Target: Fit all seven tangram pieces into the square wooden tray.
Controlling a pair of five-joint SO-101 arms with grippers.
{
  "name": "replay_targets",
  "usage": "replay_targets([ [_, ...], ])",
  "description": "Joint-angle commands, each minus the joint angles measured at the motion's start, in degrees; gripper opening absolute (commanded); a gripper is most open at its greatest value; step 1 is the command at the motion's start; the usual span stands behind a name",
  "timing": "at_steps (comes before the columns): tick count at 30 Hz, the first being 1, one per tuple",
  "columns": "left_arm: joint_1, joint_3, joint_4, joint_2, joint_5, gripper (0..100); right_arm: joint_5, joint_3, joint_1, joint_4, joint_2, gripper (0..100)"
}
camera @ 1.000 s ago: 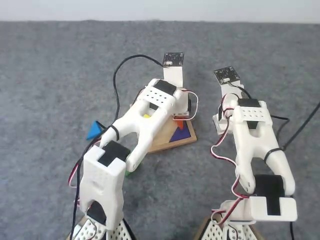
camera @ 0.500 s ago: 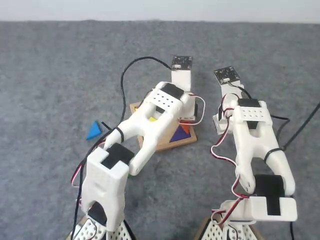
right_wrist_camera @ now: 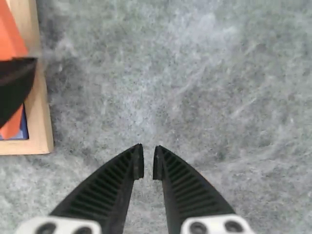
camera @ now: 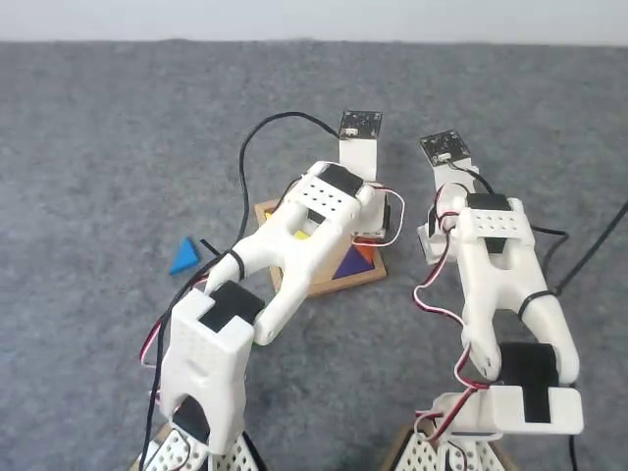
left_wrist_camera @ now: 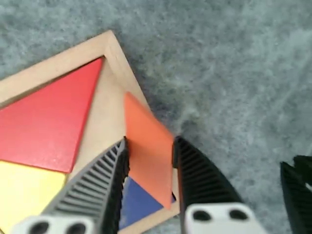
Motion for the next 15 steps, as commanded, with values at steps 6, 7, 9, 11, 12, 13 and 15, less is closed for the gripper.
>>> replay_targets([
  [6,-0.2,-2.2,0.0,-0.4,0.5,18,-0.5,0.4,0.1,-0.7,-0.5,5.8],
  [7,-0.4,-2.3,-0.2,-0.4,0.6,20,-0.5,0.4,0.1,-0.8,-0.6,5.8],
  [9,-0.9,-2.3,-0.3,-0.4,0.6,22,-0.5,0.4,0.1,-0.7,-0.7,5.8],
  [11,-0.9,-2.3,0.0,-0.6,0.4,22,-0.5,0.4,0.1,-0.6,-0.7,5.8],
  [12,-1.1,-2.3,0.0,-0.7,0.4,22,-0.5,0.4,0.1,-0.5,-0.7,5.8],
  [13,-1.1,-2.3,0.0,-0.9,0.4,22,-0.5,0.4,0.1,-0.4,-0.8,5.8],
  [15,-1.9,-2.4,0.2,-1.1,0.4,23,-0.6,0.2,0.3,-0.4,-0.9,5.8],
])
